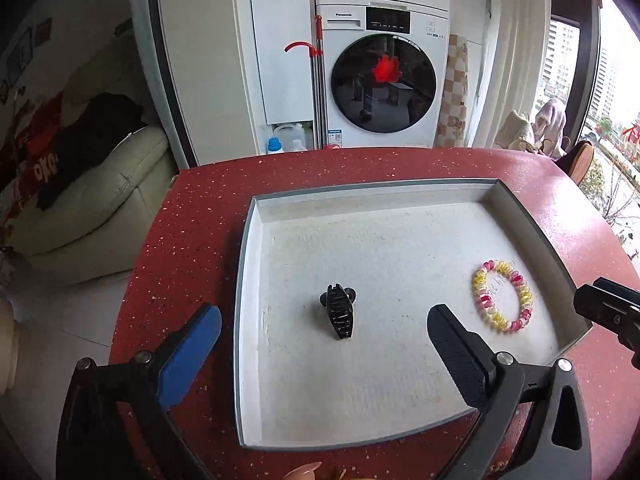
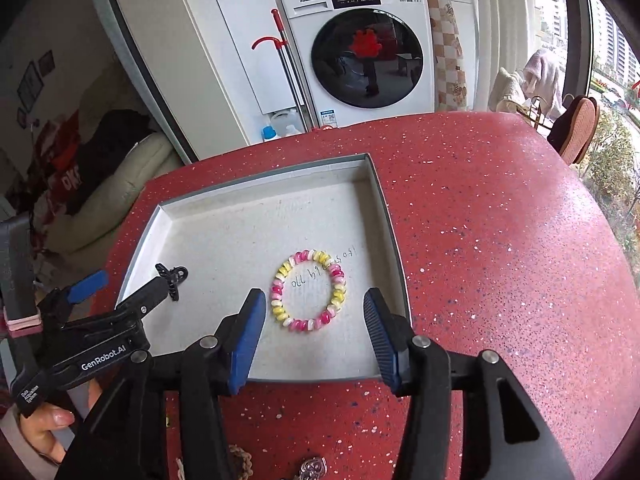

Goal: Organize jewelry
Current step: 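Lift both grippers out of the tray back toward the remaining jewelry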

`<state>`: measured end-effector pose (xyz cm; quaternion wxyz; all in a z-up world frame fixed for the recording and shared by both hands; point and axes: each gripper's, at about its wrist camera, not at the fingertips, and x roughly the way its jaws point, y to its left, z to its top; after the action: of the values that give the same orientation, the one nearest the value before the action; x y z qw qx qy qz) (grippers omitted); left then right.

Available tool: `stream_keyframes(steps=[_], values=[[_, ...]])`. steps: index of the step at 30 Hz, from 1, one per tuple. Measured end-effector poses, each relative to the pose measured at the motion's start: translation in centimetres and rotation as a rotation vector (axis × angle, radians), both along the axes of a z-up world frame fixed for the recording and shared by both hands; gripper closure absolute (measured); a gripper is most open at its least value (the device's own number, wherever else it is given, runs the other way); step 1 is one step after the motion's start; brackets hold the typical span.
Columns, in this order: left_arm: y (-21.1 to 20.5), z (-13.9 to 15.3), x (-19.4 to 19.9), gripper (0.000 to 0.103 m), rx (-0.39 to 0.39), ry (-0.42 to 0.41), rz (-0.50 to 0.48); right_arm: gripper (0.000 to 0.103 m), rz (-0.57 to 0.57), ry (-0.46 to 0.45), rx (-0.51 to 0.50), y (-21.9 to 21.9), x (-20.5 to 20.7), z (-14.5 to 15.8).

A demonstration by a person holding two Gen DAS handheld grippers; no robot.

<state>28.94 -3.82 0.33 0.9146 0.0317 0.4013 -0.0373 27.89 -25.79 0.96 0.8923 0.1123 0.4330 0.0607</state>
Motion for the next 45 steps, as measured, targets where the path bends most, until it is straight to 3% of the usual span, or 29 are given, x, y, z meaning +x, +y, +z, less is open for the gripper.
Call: stream_keyframes(steps=[6,13,22,35,44,45], values=[[1.9,1.5,-4.5,0.000,-0.039,-0.034,-0.003,0.021,-0.005,-0.028,0.044,-0.7,-4.1,0.9],[3.9,0.0,-9.9,0.000,-0.070,0.029,0.018,0.021,-0.016,-0.007,0.083,-1.2,-9.9,0.1],[4.8,-3.2,-13.7,0.000,-0.083,0.103,0.050,0.021,-0.035,0.108,0.047,-0.8,-16.4,-3.0],[5.2,-4.1,-12.4,0.000,-0.126,0.145,0.067,0.021,-0.072,0.166,0.028,-0.2,-21.7,-5.0],[1.7,-3.3,-12.5,0.000,-0.031,0.082,-0.048,0.022,-0.065,0.160,-0.041,1.0,-22.1,-5.1],[1.2,-3.4,-12.4,0.007,-0.020,0.080,-0.063,0.024,-0.061,0.159,-0.047,1.2,-22.2,-5.1]])
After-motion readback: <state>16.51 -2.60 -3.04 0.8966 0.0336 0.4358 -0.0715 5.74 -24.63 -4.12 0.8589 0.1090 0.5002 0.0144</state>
